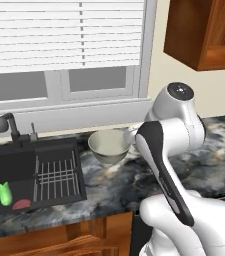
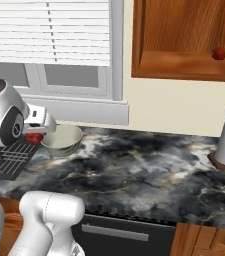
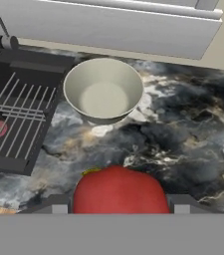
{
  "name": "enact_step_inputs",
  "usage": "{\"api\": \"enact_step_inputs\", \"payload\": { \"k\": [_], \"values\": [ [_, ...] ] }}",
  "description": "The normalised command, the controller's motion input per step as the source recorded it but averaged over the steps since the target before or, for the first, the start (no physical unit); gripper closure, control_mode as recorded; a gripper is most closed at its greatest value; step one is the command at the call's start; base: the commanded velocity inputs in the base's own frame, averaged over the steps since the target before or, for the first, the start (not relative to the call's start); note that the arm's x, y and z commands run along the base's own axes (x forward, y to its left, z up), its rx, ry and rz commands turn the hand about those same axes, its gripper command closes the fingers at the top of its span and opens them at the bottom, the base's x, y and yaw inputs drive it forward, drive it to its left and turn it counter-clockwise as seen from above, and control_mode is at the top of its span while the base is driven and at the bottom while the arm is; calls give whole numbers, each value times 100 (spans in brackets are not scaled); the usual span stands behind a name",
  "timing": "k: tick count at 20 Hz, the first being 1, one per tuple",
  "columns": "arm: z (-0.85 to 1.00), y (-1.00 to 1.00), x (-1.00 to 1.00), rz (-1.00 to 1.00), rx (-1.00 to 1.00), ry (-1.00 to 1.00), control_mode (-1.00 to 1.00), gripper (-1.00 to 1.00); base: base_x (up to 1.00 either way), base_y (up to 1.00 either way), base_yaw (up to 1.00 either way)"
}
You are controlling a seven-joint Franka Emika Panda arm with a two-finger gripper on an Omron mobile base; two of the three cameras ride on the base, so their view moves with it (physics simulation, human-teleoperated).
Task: Pick the bell peppers from the cabinet and place them in one bowl. Pick the corn from the sink and place it in the other bowl.
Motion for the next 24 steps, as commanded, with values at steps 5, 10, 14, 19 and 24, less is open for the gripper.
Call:
{"api": "enact_step_inputs", "payload": {
  "k": [5,10,14,19,24],
  "values": [
    [-3,10,34,-1,0,0,-100,100,0,0,0],
    [-12,8,61,-2,0,0,-100,100,0,0,0],
    [-4,2,63,-3,0,0,-100,100,0,0,0],
    [-14,0,51,-1,1,0,-100,100,0,0,0],
    [-37,0,50,0,6,9,-100,100,0,0,0]
  ]
}}
